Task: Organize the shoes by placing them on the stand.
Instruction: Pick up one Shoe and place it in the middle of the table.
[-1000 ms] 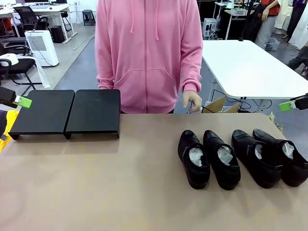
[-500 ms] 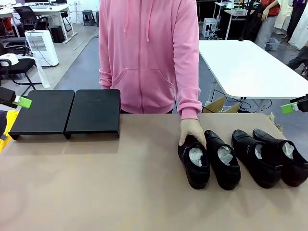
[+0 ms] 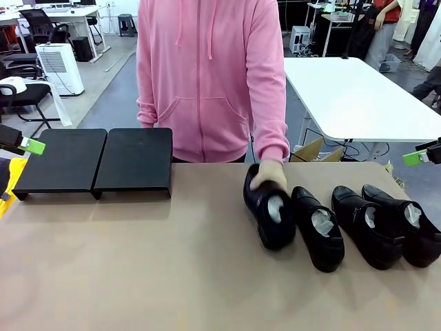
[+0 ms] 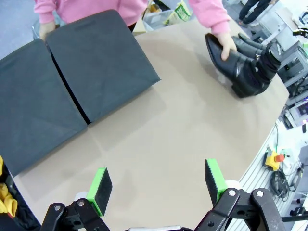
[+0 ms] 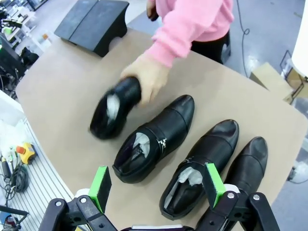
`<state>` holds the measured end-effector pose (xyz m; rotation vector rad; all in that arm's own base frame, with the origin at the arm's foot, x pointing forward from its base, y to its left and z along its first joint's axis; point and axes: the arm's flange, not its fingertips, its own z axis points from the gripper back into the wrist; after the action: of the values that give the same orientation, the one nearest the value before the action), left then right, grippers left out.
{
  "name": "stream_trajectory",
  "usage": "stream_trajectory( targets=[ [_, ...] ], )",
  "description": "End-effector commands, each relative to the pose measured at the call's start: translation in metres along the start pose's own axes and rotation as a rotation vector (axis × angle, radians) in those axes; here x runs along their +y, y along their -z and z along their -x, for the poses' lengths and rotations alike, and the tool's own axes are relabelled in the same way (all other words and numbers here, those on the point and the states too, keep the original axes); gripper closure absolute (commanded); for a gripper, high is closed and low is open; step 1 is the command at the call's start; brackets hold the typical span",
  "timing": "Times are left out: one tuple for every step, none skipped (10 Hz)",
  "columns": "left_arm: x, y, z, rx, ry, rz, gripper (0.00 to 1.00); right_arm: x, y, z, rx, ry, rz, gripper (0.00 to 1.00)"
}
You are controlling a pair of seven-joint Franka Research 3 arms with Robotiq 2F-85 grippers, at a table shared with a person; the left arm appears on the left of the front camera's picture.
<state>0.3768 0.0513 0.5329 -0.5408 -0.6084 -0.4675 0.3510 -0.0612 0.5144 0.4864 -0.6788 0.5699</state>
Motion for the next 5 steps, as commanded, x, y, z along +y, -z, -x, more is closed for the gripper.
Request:
stream_trajectory(
  targets=[
    [0.002,-0.0004,-0.0011,-0.013,0.016,0.019,0.0,-0.0004,-0.0006,-0.0035,0.013,-0.013,-0.024,0.0],
    [0.002,-0.0004,-0.0011,-0.013,0.016,0.019,0.0,0.0017,-0.0001,-0.0029,0.073,-0.022,-0.028,0.0],
    [0.002,-0.0004,-0.0011,-0.013,0.016,0.019,0.0,0.0037,0.0004,-0.003,0.065,-0.048,-0.02,0.06],
    [0.002,-0.0004,-0.0011,-0.013,0.016,0.019,0.0,0.0056,0.0003,-0.0038,0.057,-0.062,-0.008,0.26],
    [0.002,-0.0004,-0.0011,-0.013,0.016,0.019,0.0,0.0066,-0.0006,-0.0057,0.037,-0.047,0.023,0.45]
  ],
)
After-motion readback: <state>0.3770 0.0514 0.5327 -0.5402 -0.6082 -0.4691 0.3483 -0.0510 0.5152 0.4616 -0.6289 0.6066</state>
